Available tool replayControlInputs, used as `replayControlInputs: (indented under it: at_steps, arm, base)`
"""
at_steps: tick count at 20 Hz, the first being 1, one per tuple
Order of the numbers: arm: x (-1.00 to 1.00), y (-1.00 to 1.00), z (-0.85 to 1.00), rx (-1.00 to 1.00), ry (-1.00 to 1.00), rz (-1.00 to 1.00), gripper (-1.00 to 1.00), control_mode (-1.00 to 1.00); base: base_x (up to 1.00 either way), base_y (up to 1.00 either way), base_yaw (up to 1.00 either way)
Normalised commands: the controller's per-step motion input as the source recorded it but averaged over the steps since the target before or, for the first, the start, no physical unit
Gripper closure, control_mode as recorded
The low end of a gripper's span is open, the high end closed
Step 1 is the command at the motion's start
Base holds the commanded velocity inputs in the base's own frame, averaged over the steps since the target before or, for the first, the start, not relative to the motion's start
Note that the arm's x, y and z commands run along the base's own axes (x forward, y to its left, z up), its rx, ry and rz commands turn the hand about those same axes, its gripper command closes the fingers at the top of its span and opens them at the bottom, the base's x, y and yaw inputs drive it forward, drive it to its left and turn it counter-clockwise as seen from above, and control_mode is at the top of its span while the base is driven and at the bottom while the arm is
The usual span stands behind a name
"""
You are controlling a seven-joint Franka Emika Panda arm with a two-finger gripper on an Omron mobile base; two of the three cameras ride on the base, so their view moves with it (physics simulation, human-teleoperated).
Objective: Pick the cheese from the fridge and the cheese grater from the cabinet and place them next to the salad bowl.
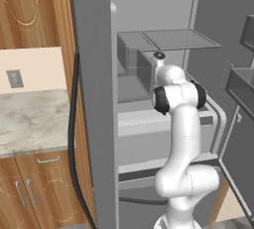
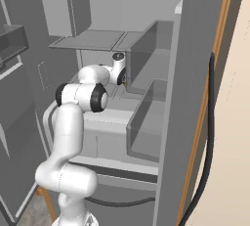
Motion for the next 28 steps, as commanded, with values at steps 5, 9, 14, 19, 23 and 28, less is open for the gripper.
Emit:
replayControlInputs:
  at_steps: [5, 9, 14, 19, 23, 28]
  arm:
    - [0.22, -0.04, -0.21, 0.0, -0.06, 0.0, -1.0, -1.0]
    - [0.19, 0.0, -0.23, 0.0, -0.06, 0.0, -1.0, -1.0]
    - [0.0, 0.0, 0.0, 0.0, 0.0, 0.0, -1.0, -1.0]
    - [0.0, 0.0, 0.0, 0.0, 0.0, 0.0, 1.0, -1.0]
    - [0.0, 0.0, 0.0, 0.0, 0.0, 0.0, 1.0, -1.0]
    - [0.0, 0.0, 0.0, 0.0, 0.0, 0.0, 1.0, -1.0]
  base:
    - [0.0, 0.0, 0.0]
    - [0.0, 0.0, 0.0]
    - [0.0, 0.0, 0.0]
    - [0.0, 0.0, 0.0]
    - [0.0, 0.0, 0.0]
    - [0.0, 0.0, 0.0]
